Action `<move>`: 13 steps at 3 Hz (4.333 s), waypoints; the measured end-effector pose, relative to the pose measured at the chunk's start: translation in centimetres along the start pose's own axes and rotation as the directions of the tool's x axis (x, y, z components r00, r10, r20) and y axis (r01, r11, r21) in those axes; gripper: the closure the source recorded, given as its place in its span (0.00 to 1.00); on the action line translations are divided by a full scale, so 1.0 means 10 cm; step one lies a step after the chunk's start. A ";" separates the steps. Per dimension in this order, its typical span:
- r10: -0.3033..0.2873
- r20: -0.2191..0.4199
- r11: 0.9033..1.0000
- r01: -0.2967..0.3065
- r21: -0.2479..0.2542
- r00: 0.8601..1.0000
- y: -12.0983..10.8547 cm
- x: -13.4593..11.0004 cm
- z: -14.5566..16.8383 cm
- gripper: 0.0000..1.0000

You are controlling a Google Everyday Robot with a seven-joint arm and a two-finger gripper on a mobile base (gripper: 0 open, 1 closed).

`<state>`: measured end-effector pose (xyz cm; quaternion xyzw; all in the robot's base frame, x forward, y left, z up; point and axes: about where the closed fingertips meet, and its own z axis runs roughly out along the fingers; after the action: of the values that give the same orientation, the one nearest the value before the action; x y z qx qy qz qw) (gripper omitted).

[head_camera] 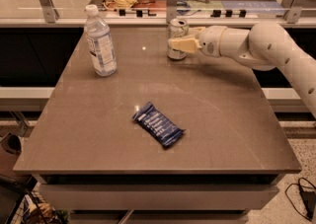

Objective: Knock 7up can over

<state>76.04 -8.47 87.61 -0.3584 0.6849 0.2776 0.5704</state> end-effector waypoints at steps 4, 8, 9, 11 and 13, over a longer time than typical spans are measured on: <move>-0.045 -0.334 0.993 0.079 0.090 0.942 -0.27 -0.18 -0.64 1.00; -0.131 -0.772 0.965 0.260 0.045 0.622 -0.28 -0.12 -0.72 1.00; -0.143 -0.844 0.960 0.280 0.009 0.518 -0.27 0.09 -0.66 1.00; -0.230 -0.904 0.947 0.298 -0.122 0.361 -0.15 0.44 -0.34 1.00; -0.229 -0.905 0.948 0.293 -0.123 0.360 -0.15 0.47 -0.33 0.59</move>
Offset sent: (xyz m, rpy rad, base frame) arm 0.0003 -0.0659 0.0254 -0.2159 0.1033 -0.1031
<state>74.91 -12.75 83.69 -0.5377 0.8257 -0.0766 0.1525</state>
